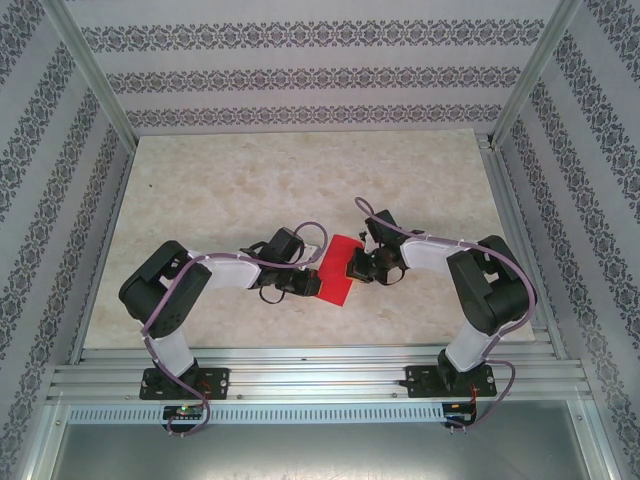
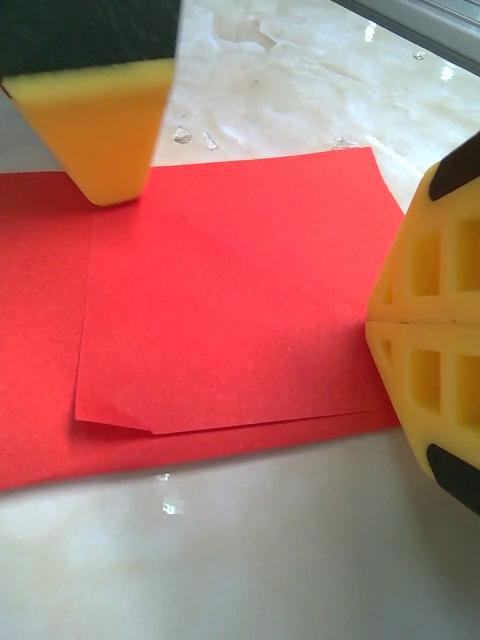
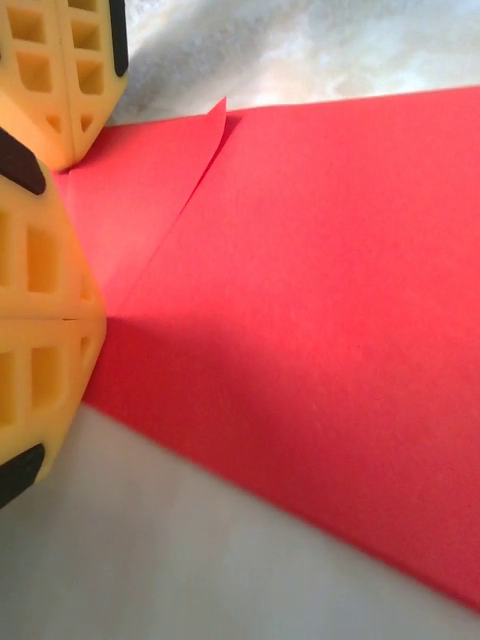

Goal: Fold a paper plane with a square sheet of paper (fold left side to right side)

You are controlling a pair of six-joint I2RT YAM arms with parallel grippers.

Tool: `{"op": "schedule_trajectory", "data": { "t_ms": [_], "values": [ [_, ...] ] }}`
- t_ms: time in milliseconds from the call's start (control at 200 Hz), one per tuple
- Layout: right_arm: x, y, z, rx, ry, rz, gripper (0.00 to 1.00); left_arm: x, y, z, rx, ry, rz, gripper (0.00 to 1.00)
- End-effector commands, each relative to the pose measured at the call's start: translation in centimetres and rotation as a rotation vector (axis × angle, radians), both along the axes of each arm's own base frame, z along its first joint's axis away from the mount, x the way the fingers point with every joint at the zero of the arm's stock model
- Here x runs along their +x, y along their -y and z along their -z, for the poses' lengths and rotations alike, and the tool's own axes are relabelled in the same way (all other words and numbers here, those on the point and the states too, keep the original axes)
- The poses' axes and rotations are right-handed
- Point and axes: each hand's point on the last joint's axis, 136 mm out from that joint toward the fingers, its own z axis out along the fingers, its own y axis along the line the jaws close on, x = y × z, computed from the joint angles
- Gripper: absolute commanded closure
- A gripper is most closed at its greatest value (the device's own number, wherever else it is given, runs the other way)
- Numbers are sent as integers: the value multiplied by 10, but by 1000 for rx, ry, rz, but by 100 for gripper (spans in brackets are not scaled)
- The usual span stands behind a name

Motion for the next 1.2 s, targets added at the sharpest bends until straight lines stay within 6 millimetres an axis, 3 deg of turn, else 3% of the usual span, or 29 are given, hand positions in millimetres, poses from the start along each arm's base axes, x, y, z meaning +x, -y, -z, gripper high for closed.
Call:
{"op": "schedule_trajectory", "data": {
  "t_ms": [0, 215, 315, 440, 520, 609, 699, 924, 1199],
  "values": [
    [-11, 47, 20, -172, -38, 30, 94, -31, -38, 49, 196, -133, -30, 97],
    [6, 34, -28, -81, 73, 45, 93, -29, -32, 44, 167, -127, -21, 96],
    [5, 14, -43, -26, 101, 30, 92, -27, -30, 42, 163, -122, -20, 96],
    [-1, -20, -43, 41, 99, 2, 91, -25, -28, 39, 156, -115, -22, 96],
    [-5, -40, -34, 58, 78, -24, 91, -24, -28, 38, 156, -113, -20, 96],
    [-7, -50, -19, 34, 50, -43, 92, -25, -28, 38, 156, -113, -18, 96],
    [-9, -45, -5, -20, 24, -44, 92, -25, -29, 38, 160, -112, -17, 96],
    [-19, -8, 24, -154, -67, 4, 92, -29, -40, 38, 204, -108, -13, 94],
    [-24, 8, 36, -205, -111, 18, 92, -42, -63, 43, 238, -139, -36, 93]
  ]
}}
